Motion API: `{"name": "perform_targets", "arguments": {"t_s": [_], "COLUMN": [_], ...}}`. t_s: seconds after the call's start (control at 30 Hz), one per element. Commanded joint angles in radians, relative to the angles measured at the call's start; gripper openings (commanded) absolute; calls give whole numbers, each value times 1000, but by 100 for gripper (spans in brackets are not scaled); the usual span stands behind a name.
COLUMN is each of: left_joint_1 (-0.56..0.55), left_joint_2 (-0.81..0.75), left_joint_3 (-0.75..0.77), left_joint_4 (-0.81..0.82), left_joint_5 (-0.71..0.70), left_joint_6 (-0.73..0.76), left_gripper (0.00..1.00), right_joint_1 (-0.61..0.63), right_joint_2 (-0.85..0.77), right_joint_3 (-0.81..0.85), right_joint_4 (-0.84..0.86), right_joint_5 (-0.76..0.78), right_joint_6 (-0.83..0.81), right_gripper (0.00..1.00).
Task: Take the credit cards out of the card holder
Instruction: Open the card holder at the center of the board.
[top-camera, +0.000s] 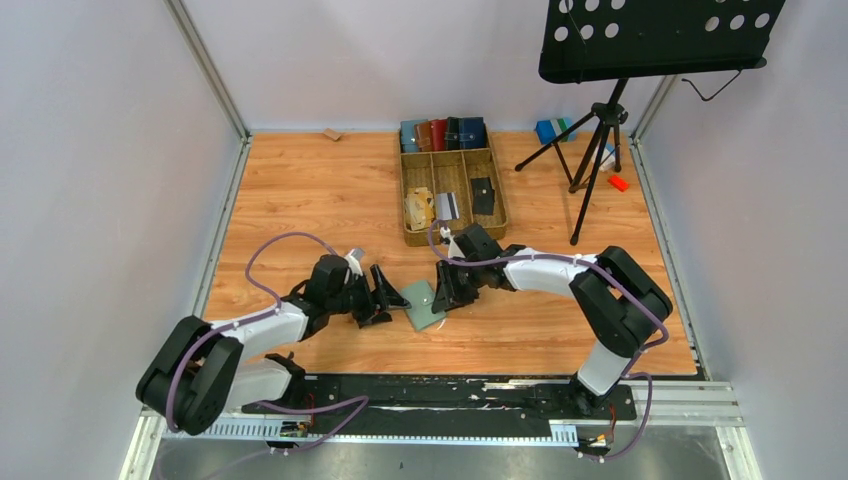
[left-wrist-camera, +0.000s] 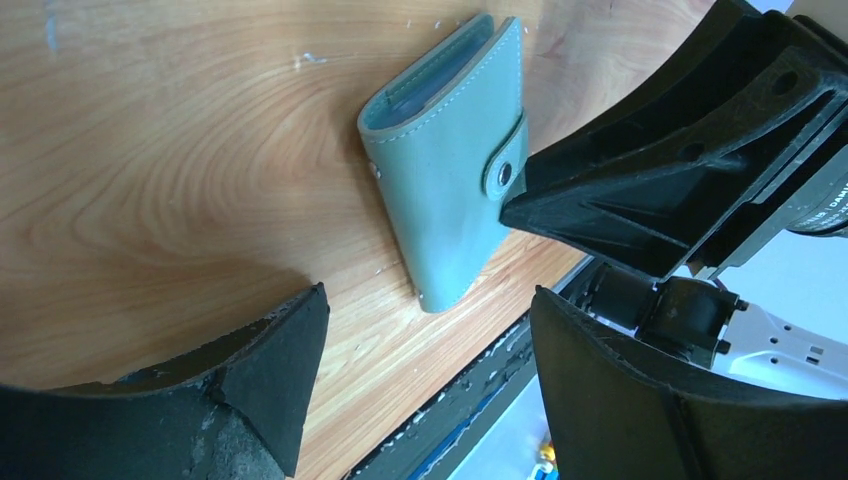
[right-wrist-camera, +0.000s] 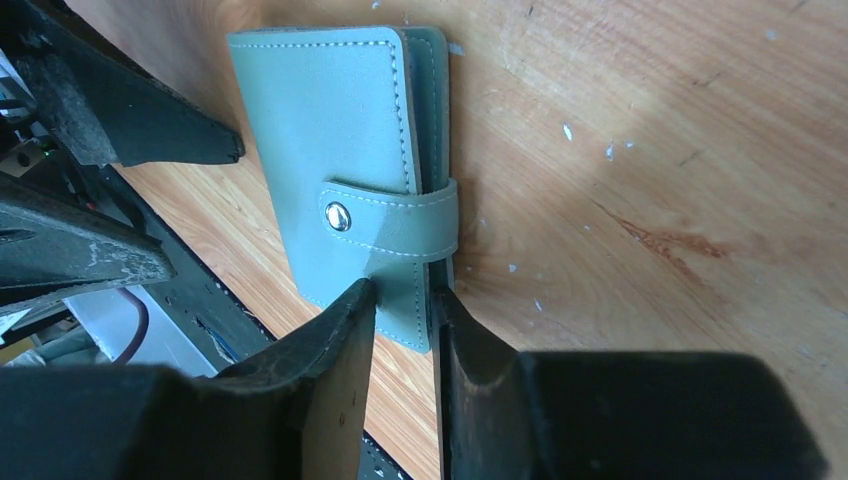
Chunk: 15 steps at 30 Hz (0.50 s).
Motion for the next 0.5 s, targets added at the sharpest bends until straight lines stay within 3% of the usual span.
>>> {"name": "perform_targets", "arguments": {"t_s": [0.0,0.27,0.47], "left_joint_1": [-18,-26,-26], "left_joint_2": [70,144,188], "left_joint_3": [33,25,8], "left_joint_4": [74,198,330], "left_joint_5": [-6,4,37], "left_joint_6": [11,-19,-57], "left_gripper": [81,75,59], "right_joint_1": [8,8,7], "right_joint_2": [22,30,40], "right_joint_3": [-21,-74,-103], "right_joint_4": [54,130,185], "right_joint_5": [-25,-65,-91], "right_joint_6": [38,129,186], "right_gripper": [25,11,2]}}
